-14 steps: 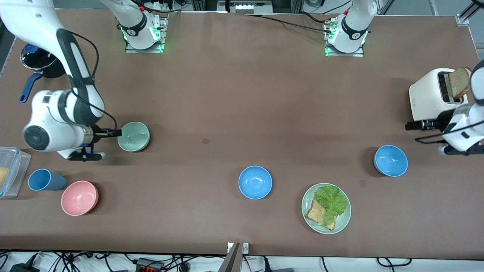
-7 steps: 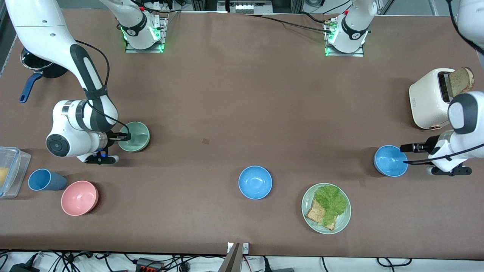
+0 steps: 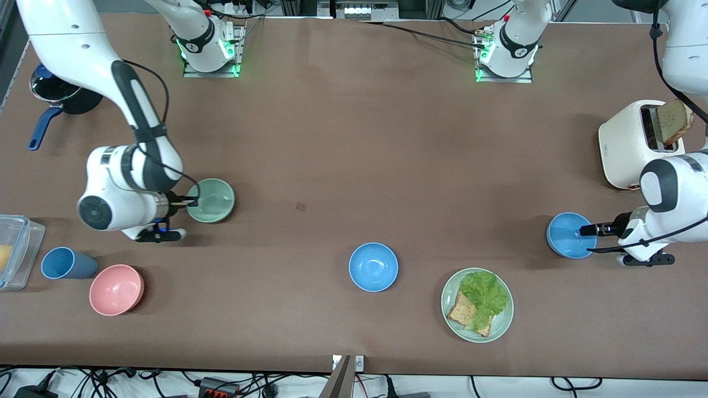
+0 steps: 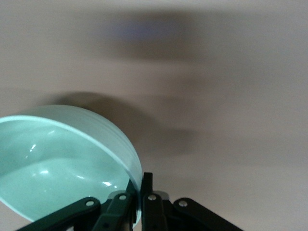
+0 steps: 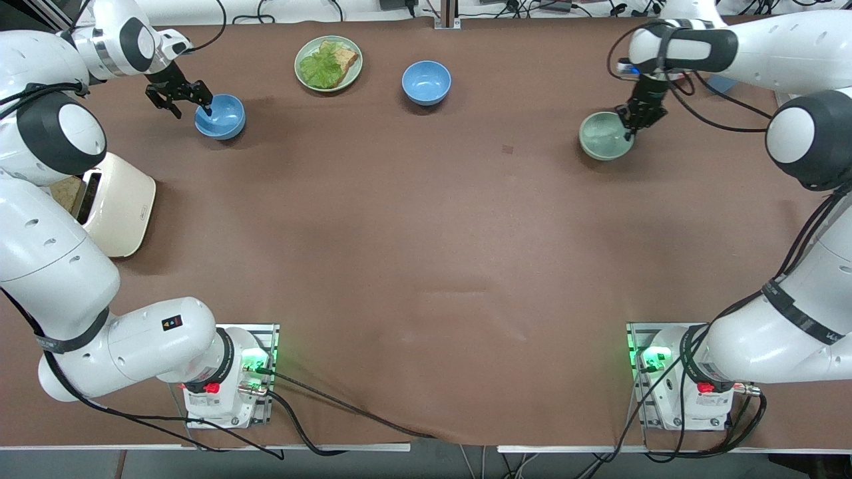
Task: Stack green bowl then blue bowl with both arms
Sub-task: 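Slide the green bowl with the right gripper while the left gripper lifts the blue bowl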
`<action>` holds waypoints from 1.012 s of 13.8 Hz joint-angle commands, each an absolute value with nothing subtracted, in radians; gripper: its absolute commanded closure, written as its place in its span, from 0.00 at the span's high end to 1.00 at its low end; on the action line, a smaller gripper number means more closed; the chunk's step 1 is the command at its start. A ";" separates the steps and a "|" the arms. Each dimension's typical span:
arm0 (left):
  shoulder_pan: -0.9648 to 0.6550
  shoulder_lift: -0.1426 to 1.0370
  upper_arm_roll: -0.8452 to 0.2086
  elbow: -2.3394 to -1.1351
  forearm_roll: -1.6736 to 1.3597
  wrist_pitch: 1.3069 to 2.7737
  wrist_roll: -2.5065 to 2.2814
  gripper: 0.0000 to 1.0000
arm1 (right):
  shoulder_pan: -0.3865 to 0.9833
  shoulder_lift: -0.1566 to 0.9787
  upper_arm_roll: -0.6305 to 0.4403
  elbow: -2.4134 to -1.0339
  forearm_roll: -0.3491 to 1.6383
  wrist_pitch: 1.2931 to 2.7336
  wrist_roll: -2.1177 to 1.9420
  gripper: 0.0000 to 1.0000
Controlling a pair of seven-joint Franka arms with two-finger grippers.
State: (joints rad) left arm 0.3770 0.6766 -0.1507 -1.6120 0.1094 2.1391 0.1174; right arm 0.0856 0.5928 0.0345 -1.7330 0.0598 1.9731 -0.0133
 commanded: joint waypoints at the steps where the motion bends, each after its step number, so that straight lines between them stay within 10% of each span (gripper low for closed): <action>1: 0.382 0.696 -0.156 -1.585 0.123 2.141 0.133 0.70 | 0.188 0.595 0.101 -1.683 0.087 1.967 0.008 0.00; 4: 0.397 0.712 -0.156 -1.582 0.115 2.148 0.236 0.36 | 0.314 0.626 0.109 -1.612 0.233 1.971 0.040 0.00; 9: 0.411 0.715 -0.163 -1.582 0.104 2.146 0.253 0.07 | 0.472 0.670 0.109 -1.606 0.261 1.983 0.224 0.00; 14: 0.419 0.703 -0.175 -1.583 0.087 2.119 0.252 0.01 | 0.555 0.704 0.109 -1.606 0.310 2.051 0.322 0.00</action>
State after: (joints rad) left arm 0.4046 0.6992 -0.1613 -1.5980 0.0964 2.1427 0.2276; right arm 0.5226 0.6927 0.1169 -1.6279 0.2736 2.0242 0.2860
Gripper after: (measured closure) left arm 0.947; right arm 0.952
